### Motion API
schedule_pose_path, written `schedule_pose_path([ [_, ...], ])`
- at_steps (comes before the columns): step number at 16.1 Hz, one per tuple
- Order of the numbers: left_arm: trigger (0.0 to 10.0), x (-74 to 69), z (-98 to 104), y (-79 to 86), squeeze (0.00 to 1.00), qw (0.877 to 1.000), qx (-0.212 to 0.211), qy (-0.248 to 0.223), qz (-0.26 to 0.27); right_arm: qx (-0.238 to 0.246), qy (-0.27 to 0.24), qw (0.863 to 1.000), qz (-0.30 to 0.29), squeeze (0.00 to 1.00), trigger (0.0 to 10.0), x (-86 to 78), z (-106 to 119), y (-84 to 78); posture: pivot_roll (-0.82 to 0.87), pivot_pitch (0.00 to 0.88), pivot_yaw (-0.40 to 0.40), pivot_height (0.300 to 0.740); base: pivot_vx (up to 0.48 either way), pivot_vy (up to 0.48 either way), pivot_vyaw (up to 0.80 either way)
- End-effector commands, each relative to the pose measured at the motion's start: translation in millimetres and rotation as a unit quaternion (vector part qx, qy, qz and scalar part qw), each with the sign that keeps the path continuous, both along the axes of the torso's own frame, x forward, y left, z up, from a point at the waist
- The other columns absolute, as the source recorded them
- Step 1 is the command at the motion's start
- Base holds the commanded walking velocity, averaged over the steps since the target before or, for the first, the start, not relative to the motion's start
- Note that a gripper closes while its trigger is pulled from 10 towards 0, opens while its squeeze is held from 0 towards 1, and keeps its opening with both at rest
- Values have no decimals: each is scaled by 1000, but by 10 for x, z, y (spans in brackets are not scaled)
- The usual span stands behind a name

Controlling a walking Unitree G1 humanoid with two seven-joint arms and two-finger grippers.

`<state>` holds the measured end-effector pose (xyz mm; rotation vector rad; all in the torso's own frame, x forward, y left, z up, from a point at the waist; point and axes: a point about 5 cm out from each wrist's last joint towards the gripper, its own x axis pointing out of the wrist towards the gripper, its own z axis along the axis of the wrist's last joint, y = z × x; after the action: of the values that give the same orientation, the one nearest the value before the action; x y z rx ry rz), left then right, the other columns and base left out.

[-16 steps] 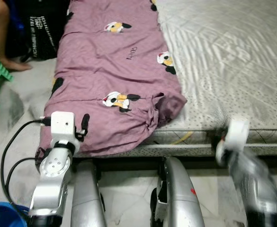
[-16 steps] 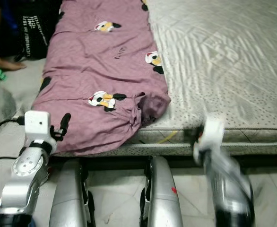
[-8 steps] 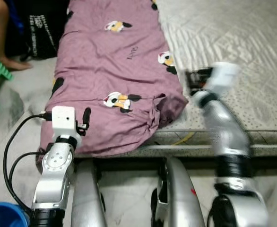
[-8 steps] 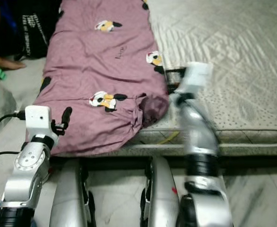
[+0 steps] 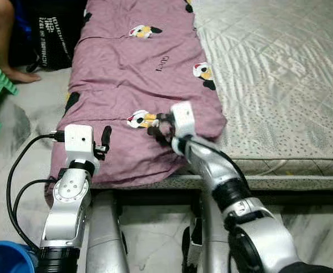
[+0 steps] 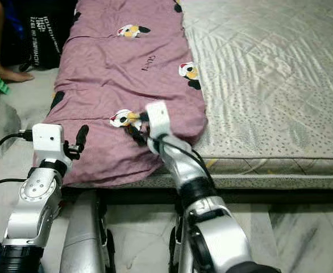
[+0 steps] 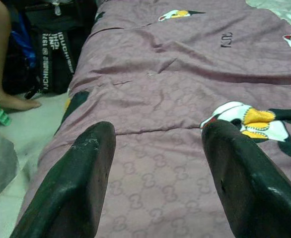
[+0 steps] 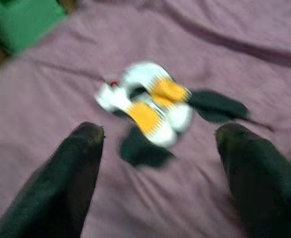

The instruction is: Clean up the room

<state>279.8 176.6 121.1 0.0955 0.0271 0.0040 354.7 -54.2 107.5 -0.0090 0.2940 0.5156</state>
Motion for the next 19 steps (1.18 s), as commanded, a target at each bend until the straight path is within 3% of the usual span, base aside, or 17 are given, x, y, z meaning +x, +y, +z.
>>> schedule_pose_path([
  [1,10000,-30,-52,9,0,1000,2,8,6,-33,4,999,-20,1000,10000,6,-104,-192,34,129,-12,546,0,0,0],
  [2,10000,-29,-57,3,0,1000,2,9,6,-52,6,998,-43,1000,10000,25,-151,-359,31,131,-11,546,0,0,0],
  [3,10000,-24,-67,-6,0,1000,1,11,4,-88,9,991,-96,1000,10000,49,-207,-671,24,132,-9,546,0,0,0],
  [4,10000,-24,-69,-8,0,1000,1,11,3,-95,11,990,-108,1000,10000,51,-219,-737,24,132,-9,546,0,0,0],
  [7,10000,-15,-74,-17,0,1000,2,13,1,-142,37,968,-204,1000,10000,-53,-376,-1303,22,133,-10,546,0,0,0],
  [9,10000,-21,-76,-16,0,1000,3,14,1,-145,64,958,-239,1000,10000,-178,-501,-1523,23,134,-13,546,0,0,0],
  [12,10000,-31,-93,2,0,1000,4,17,2,-132,101,958,-234,1000,10000,-415,-670,-1654,18,129,-12,546,0,0,0],
  [15,10000,-24,-98,4,0,1000,6,18,0,-138,119,960,-215,902,10000,-610,-757,-1729,11,124,-7,546,0,0,0],
  [16,10000,-19,-98,0,0,1000,6,18,-1,-142,120,957,-222,804,10000,-648,-756,-1770,11,124,-7,546,0,0,0],
  [19,10000,-1,-91,-11,0,1000,7,17,-5,-143,97,953,-249,800,10000,-605,-654,-1848,7,119,1,546,0,0,0],
])
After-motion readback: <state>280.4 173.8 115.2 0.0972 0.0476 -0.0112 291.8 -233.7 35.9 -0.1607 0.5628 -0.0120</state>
